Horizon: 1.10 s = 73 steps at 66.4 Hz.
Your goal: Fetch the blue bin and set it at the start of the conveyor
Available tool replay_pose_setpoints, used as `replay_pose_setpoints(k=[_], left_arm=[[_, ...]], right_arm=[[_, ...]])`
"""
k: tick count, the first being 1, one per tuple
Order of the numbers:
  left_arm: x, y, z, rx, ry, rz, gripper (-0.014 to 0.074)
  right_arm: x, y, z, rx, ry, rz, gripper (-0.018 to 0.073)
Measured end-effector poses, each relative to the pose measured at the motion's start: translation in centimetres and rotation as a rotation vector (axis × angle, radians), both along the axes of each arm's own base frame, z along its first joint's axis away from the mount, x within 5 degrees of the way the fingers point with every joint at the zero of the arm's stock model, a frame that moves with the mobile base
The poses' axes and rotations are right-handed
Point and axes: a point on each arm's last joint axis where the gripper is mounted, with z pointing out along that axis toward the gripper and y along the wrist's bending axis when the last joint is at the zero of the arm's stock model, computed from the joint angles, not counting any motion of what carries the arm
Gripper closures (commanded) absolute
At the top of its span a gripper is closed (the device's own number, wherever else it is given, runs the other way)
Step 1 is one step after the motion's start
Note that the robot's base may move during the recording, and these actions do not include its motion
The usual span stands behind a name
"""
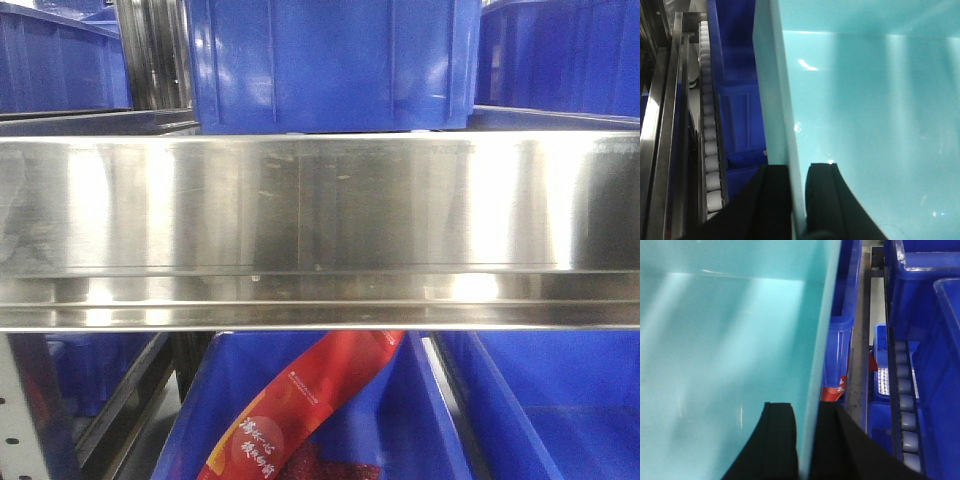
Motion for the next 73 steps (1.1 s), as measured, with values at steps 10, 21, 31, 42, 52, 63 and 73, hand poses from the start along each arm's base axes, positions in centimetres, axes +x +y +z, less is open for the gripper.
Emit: replay_pose_setpoints(k=[10, 21, 31, 42, 52, 63, 73], left_arm=[[0.0, 0.0, 0.0, 0.0, 0.0, 0.0, 0.0708], [0.0, 0.0, 0.0, 0.0, 0.0, 0.0, 0.0708], [0.0, 0.0, 0.0, 0.0, 0.0, 0.0, 0.0708], [0.01, 0.01, 0.0, 0.002, -0.001, 0.001, 0.0708], [0.01, 0.01, 0.0, 0.002, -0.001, 0.001, 0.0708], [0.01, 0.01, 0.0, 0.002, -0.001, 0.001, 0.0708], [0.01, 0.01, 0.0, 0.002, -0.001, 0.001, 0.0708]], right_arm=[[0.07, 0.01, -0.05, 0.0, 0.002, 0.0, 0.0712], [0.07, 0.01, -0.05, 0.0, 0.002, 0.0, 0.0712], [0.07, 0.01, -0.05, 0.0, 0.002, 0.0, 0.0712], [0.07, 0.01, -0.05, 0.0, 0.002, 0.0, 0.0712], [0.07, 0.01, -0.05, 0.0, 0.002, 0.0, 0.0712], [0.07, 0.01, -0.05, 0.0, 0.002, 0.0, 0.0712], [0.07, 0.01, -0.05, 0.0, 0.002, 0.0, 0.0712]])
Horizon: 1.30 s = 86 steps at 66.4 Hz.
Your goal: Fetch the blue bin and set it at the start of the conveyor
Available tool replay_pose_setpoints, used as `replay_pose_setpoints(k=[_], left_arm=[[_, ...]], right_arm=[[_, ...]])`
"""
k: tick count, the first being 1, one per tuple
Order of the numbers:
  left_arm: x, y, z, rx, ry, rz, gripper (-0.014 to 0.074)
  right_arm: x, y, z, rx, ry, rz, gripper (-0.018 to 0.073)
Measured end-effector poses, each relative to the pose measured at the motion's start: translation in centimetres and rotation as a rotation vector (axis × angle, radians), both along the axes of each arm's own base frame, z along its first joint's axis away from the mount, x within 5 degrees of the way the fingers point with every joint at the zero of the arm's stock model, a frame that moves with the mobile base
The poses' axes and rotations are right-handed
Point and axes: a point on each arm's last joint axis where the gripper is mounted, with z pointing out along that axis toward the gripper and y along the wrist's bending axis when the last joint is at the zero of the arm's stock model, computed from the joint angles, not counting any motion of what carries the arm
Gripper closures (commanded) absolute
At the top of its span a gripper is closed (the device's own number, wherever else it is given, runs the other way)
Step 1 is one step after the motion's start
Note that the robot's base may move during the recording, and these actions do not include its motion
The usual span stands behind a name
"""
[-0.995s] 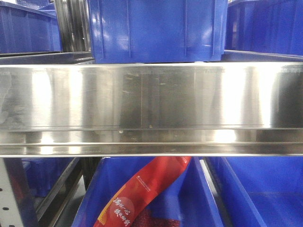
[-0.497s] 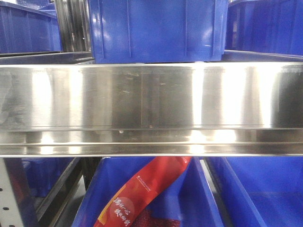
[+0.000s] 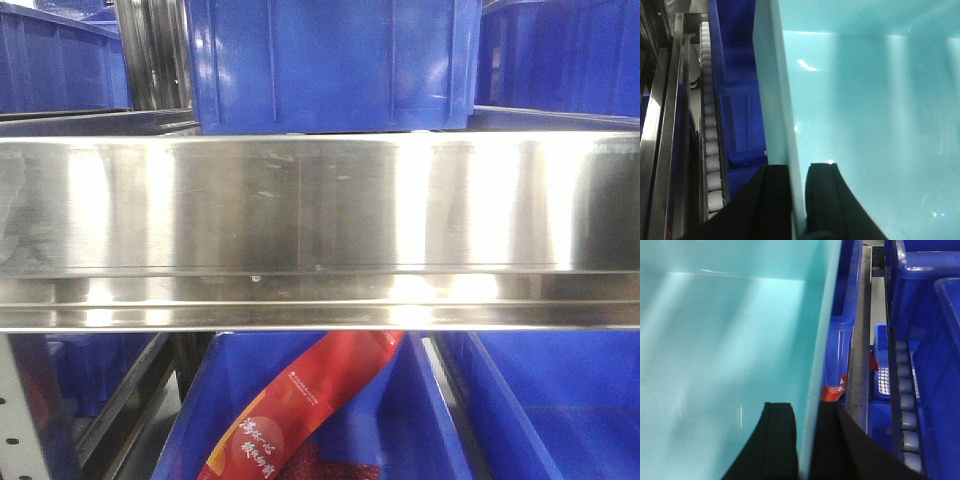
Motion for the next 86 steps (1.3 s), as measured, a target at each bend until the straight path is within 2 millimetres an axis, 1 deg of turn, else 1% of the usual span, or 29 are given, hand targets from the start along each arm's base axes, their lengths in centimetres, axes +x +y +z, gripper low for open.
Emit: replay_pose_setpoints(k=[86], left_arm=[[0.0, 0.01, 0.0, 0.001, -0.001, 0.001, 0.0708]], right_arm=[[0.15, 0.11, -0.04, 0.003, -0.004, 0.003, 0.0712]])
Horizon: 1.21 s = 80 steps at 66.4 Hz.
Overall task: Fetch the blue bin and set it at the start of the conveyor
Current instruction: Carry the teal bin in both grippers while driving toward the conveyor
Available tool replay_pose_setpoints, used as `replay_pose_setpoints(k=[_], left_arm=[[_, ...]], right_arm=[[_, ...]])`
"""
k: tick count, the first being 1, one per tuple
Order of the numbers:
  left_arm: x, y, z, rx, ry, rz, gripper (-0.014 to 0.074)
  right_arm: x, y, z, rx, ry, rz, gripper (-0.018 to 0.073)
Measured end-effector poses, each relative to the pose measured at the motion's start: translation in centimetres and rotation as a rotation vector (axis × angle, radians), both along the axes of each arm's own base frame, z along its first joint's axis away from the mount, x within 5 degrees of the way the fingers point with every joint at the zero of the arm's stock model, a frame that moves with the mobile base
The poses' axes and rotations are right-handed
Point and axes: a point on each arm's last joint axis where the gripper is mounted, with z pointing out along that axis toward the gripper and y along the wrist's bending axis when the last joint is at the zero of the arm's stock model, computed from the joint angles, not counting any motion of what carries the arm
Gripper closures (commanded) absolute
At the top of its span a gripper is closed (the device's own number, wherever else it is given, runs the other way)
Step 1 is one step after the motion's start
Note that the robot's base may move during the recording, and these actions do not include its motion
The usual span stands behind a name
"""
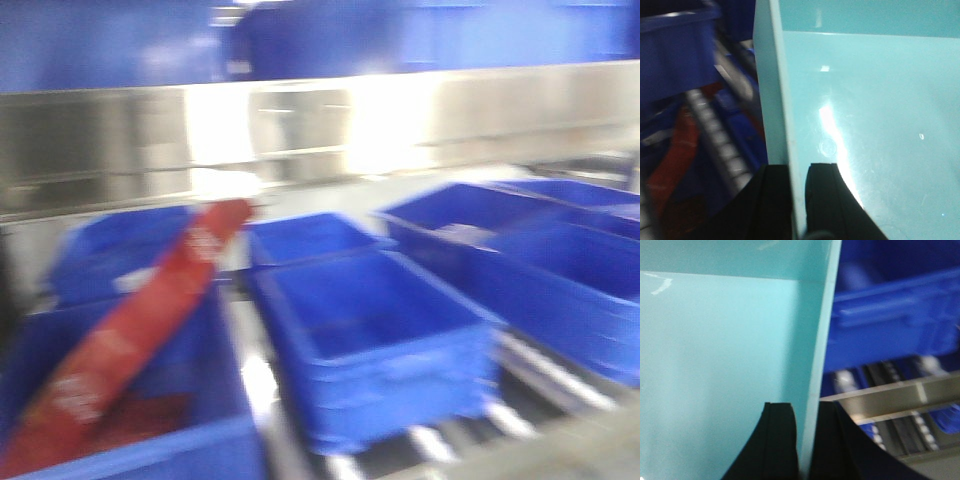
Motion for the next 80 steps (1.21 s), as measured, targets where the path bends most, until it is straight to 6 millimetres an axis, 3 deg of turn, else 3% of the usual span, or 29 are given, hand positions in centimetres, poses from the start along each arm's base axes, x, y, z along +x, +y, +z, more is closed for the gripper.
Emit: replay_pose_setpoints(k=[80], left_arm=[[0.03, 0.0, 0.05, -0.001, -0.006, 0.0, 0.0708]], right_arm=[[0.0, -0.01, 0.0, -0.002, 0.0, -0.001, 0.0712]])
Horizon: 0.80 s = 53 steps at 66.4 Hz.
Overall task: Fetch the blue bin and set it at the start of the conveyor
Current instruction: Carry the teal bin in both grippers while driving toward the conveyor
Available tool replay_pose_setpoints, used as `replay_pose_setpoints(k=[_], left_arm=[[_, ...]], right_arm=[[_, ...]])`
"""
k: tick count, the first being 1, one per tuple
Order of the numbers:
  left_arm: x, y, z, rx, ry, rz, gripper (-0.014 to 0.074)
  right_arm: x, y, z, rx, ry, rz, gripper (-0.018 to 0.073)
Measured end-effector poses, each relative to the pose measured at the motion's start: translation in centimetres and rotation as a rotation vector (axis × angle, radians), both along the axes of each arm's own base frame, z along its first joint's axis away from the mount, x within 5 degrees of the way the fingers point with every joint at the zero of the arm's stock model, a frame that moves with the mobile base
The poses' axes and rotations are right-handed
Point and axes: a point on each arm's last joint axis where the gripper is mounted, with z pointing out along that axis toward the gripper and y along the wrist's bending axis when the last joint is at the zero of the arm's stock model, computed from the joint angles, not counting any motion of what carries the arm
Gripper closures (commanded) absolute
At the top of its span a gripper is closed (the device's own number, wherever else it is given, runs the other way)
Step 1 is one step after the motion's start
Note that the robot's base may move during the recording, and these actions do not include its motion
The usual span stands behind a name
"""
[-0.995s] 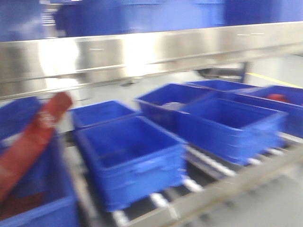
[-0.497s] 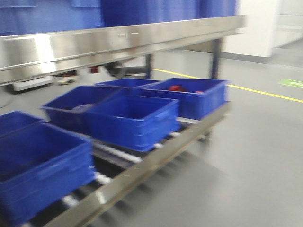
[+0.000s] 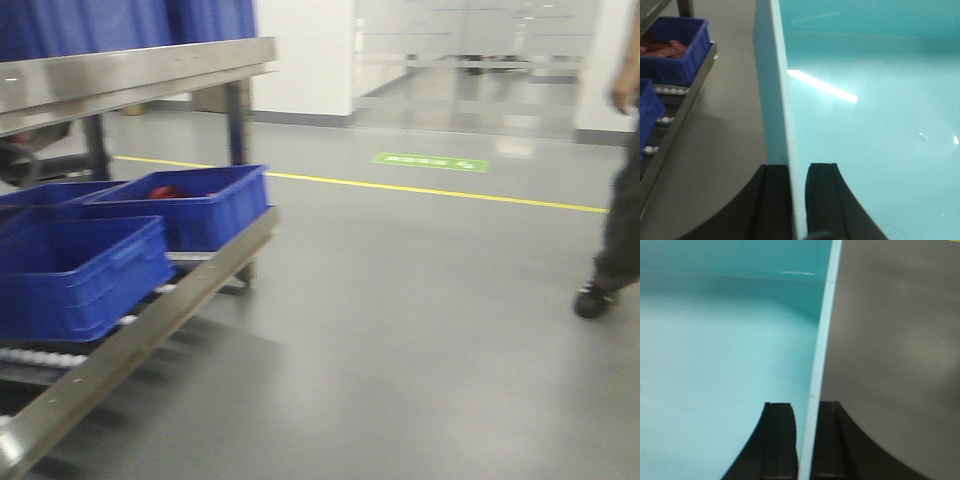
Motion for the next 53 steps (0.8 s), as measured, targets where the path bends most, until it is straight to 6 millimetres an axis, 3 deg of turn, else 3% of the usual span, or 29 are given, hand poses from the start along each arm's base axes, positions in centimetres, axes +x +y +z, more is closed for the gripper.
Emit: replay_pose_setpoints(k=[53], left_arm=[[0.0, 0.0, 0.0, 0.0, 0.0, 0.0, 0.0708]], right_arm=[[0.0, 0.0, 0.0, 0.0, 0.0, 0.0, 0.0712]])
